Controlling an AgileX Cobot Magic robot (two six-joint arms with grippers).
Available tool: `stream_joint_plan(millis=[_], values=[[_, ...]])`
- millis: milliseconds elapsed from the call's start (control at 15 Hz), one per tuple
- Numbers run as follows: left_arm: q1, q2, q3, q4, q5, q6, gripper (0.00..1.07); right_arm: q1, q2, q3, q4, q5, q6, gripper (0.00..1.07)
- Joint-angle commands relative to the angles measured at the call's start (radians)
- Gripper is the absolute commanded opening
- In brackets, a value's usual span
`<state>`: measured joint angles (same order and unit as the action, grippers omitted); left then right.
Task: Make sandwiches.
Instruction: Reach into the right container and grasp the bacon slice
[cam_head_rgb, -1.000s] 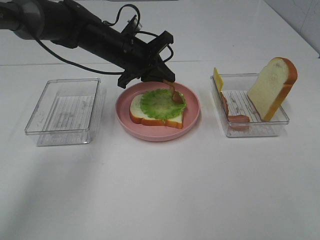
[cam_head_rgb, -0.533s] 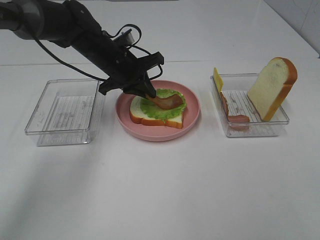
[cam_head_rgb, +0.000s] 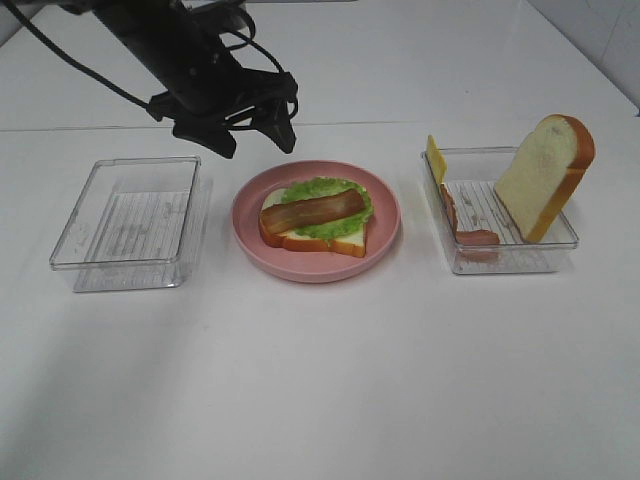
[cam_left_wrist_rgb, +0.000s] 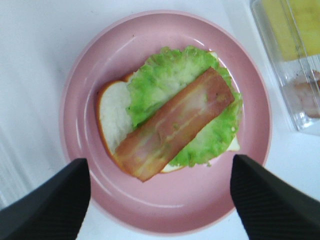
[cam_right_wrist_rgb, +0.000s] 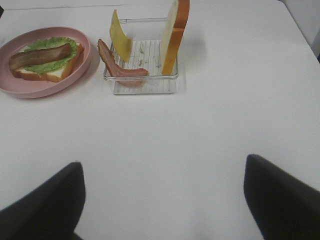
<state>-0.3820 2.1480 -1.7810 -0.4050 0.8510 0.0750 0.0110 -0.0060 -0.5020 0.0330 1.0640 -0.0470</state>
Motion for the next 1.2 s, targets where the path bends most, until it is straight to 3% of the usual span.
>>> stream_joint_plan(millis=[67, 200, 400, 733, 933, 1133, 1200], values=[[0.003, -0.082, -0.004, 0.091, 0.149, -0.033, 0.75, -0.007, -0.012, 0.003, 0.003, -0.011, 0.002, 0.81], [0.003, -0.151, -0.004, 0.165, 0.274, -0.103, 0.75, -0.007, -0.012, 0.003, 0.003, -0.011, 0.002, 0.81], [0.003, -0.267, -0.004, 0.256, 0.397, -0.153, 0.75, -0.007, -0.012, 0.003, 0.003, -0.011, 0.002, 0.81], [0.003, -0.492, 0.020, 0.315, 0.438, -0.156, 0.75, -0.007, -0.012, 0.003, 0.003, -0.011, 0.002, 0.81], [0.003, -0.648, 0.119, 0.322, 0.437, -0.156, 0.75, -0.007, -0.012, 0.003, 0.003, -0.011, 0.002, 0.81], [0.003, -0.844, 0.318, 0.405, 0.437, -0.151, 0.75, -0.007, -0.012, 0.003, 0.000, -0.011, 0.001, 0.81], [0.003, -0.871, 0.345, 0.414, 0.437, -0.152, 0.75, -0.007, -0.012, 0.003, 0.000, -0.011, 0.001, 0.81]])
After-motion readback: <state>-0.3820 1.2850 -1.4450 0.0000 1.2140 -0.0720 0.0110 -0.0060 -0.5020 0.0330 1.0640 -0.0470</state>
